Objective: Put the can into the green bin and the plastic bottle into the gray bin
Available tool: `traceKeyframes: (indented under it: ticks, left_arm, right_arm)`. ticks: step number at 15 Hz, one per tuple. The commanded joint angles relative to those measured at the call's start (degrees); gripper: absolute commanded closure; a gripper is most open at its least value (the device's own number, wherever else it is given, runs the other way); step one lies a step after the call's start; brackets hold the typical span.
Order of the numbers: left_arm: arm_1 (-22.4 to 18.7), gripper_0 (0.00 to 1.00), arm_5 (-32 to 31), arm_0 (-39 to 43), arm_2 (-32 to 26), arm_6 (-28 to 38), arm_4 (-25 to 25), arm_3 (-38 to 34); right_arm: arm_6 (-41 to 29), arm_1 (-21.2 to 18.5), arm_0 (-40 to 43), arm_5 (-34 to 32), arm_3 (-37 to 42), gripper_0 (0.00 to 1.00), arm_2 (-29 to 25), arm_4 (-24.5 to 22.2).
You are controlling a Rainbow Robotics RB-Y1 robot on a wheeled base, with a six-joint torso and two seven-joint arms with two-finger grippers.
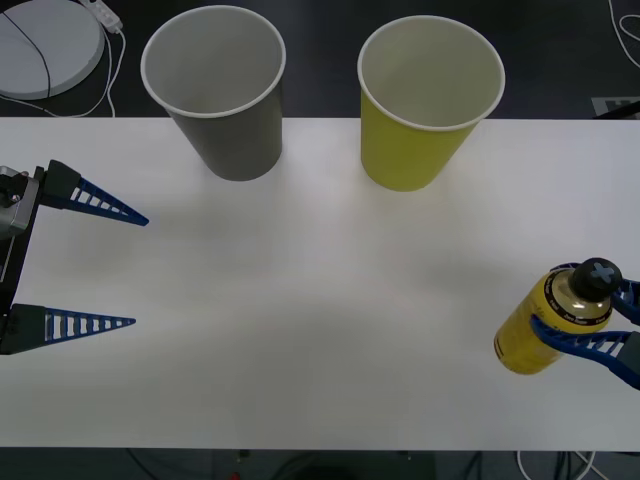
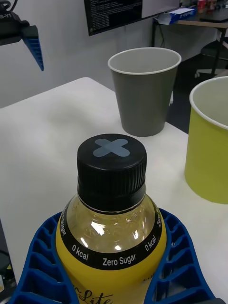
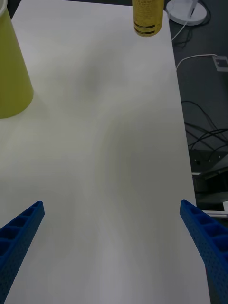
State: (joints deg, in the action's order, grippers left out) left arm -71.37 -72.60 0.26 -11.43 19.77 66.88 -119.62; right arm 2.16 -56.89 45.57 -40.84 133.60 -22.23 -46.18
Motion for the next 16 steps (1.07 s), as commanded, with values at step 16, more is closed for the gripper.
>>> traceKeyframes:
  ticks: [16]
  left_arm:
    - [0.00, 0.00, 0.00, 0.00, 0.00, 0.00, 0.00, 0.00]
  right_arm:
    - [-40.74, -8.06, -5.93, 16.05, 16.08, 1.00, -0.10, -25.71]
